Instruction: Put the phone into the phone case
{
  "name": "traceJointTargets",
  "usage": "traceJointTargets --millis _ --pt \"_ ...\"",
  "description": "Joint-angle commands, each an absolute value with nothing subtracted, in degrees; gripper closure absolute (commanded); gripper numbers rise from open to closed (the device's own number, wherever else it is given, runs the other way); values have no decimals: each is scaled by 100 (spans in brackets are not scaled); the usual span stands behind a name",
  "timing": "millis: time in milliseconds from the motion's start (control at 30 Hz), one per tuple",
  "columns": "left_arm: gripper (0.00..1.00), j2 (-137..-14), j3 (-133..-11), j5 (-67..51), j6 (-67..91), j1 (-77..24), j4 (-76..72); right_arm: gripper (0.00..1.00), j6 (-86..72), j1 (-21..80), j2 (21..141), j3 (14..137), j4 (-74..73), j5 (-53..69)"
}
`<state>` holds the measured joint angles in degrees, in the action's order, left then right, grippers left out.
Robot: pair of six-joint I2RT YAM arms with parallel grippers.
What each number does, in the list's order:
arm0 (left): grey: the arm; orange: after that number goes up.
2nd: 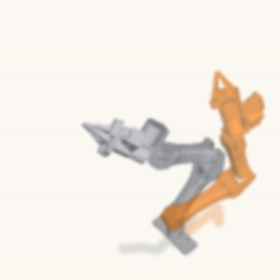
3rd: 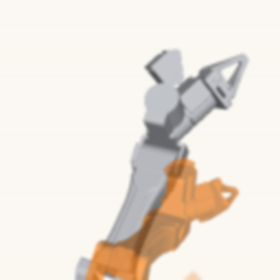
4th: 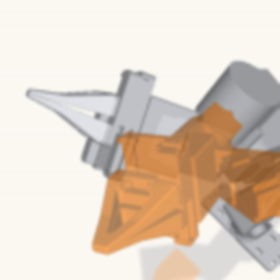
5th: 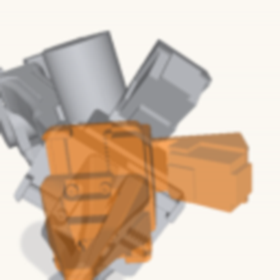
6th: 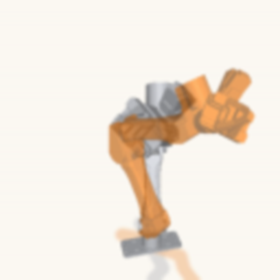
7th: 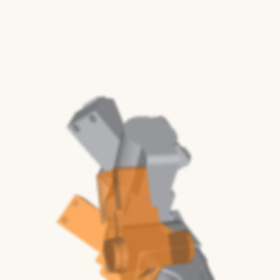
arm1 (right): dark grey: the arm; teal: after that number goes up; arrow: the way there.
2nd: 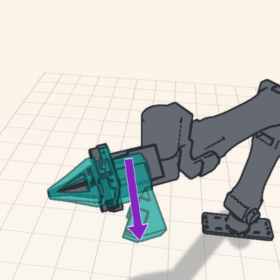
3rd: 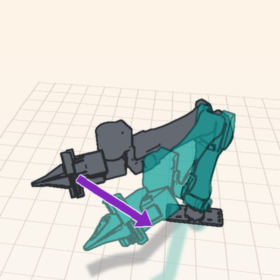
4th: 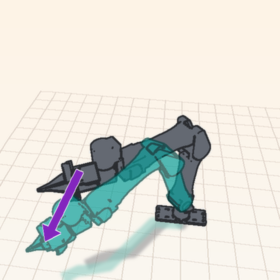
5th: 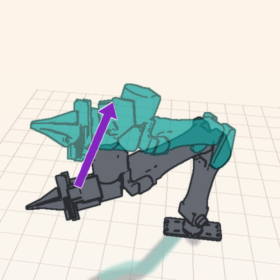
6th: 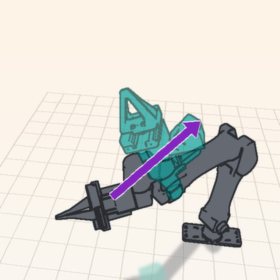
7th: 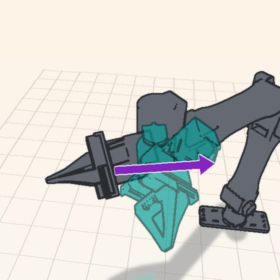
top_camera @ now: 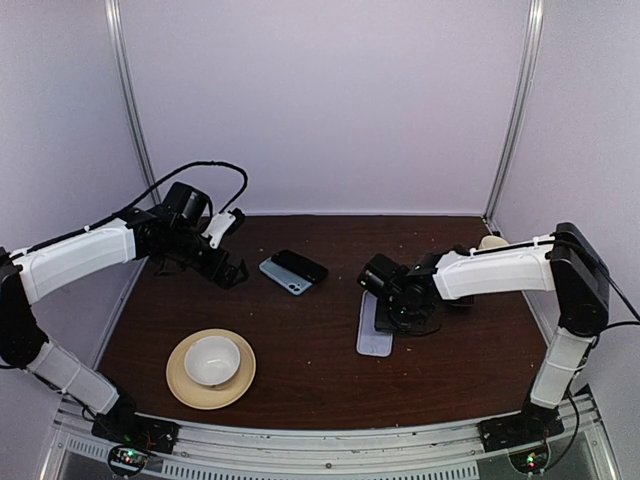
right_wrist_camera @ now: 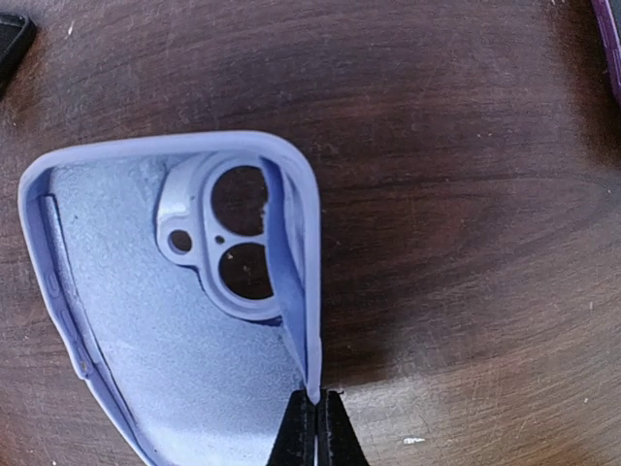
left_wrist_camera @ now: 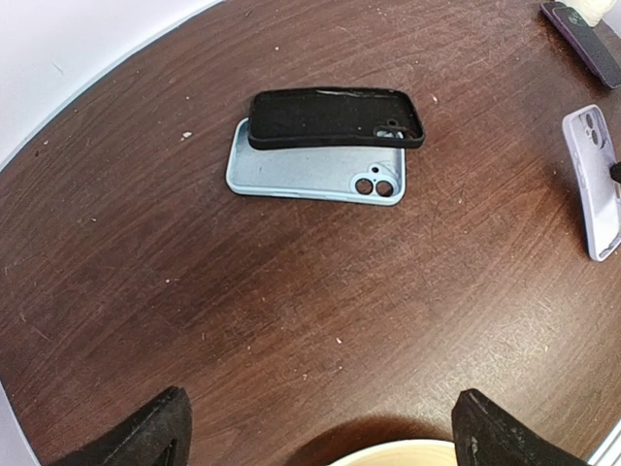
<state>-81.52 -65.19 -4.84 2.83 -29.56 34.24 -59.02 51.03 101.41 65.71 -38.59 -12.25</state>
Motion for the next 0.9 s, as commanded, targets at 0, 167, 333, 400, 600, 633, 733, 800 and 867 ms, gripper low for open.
traceJointTargets --millis 0,167,333,400,600,633,733,800,867 --pt "2 -8102 -6548 -511 317 -2936 3327 100 -5551 5124 10222 6898 -4078 -1422" --pt "3 -8127 -6539 -558 308 -2936 3320 100 -4844 5106 10692 7409 -4591 -1228" --pt "2 -8177 -6548 -592 295 -2935 3332 100 -4686 5011 10824 7594 -4627 -999" --pt "2 -8179 -6548 -590 284 -2936 3342 87 -4578 4917 10745 7604 -4606 -987" --pt "2 -8216 -6548 -669 290 -2936 3346 2 -3489 4318 10086 8017 -5066 -1185" --pt "2 -8209 -6548 -668 290 -2936 3347 1 -3322 4128 9934 7978 -5139 -1248" --pt "2 -8216 -6548 -658 286 -2936 3353 0 -3037 3294 9624 7727 -5296 -1217" --pt "2 -8234 -6548 -658 290 -2936 3356 1 -2822 2673 9575 7613 -5228 -1037" --pt "3 -8284 -6543 -674 290 -2933 3356 0 -2561 2181 9694 7672 -5183 -799"
